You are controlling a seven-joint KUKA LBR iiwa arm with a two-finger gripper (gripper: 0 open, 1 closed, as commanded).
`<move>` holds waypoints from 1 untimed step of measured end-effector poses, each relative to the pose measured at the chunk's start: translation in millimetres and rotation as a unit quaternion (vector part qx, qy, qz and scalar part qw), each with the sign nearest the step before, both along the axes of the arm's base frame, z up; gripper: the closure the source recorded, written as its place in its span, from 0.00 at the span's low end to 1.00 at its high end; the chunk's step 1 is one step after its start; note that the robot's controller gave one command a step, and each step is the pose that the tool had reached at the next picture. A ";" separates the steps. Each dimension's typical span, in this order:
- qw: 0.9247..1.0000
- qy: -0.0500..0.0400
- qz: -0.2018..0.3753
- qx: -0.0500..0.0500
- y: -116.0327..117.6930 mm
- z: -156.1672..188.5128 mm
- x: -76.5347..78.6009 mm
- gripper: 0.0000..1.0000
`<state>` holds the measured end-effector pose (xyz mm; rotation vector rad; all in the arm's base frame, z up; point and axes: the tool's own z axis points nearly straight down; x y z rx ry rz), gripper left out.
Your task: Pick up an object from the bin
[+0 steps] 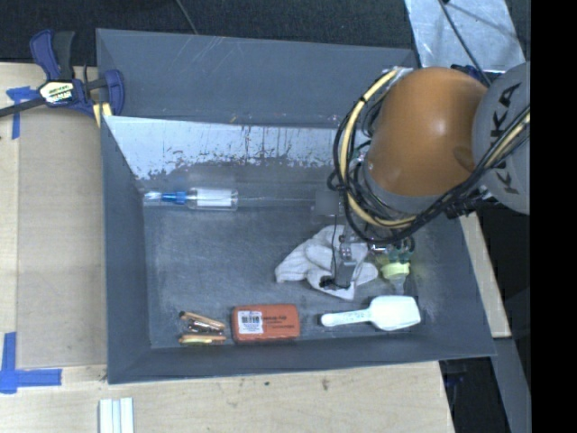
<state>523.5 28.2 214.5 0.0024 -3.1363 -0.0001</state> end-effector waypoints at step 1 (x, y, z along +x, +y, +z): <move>1.000 -0.004 -0.001 0.000 -0.2 4.4 1.7 0.00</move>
Offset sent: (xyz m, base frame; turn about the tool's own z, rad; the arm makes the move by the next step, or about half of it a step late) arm 0.0554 -0.0379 -0.1445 0.1517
